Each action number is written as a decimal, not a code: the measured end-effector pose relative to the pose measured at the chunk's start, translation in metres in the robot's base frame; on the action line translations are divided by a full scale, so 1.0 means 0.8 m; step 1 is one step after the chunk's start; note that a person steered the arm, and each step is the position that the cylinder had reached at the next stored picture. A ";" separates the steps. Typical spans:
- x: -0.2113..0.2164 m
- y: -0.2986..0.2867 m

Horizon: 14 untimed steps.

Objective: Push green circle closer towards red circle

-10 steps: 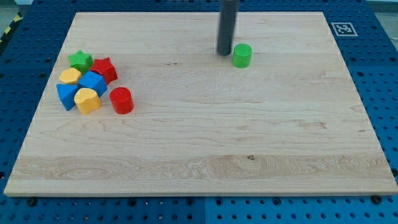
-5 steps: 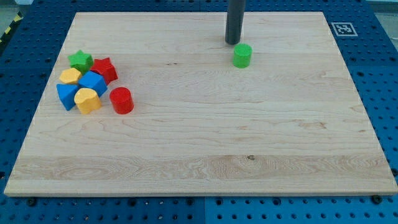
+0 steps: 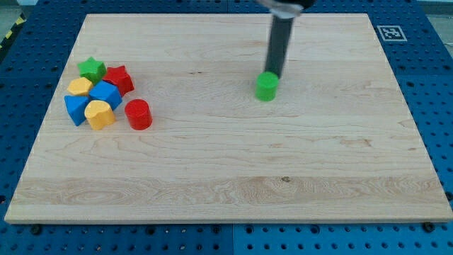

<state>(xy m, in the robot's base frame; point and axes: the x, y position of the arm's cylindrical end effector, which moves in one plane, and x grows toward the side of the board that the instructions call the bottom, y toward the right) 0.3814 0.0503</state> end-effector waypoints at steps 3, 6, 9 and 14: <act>-0.036 0.041; 0.056 0.063; 0.059 -0.064; -0.006 -0.155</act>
<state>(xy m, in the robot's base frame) 0.3764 -0.0737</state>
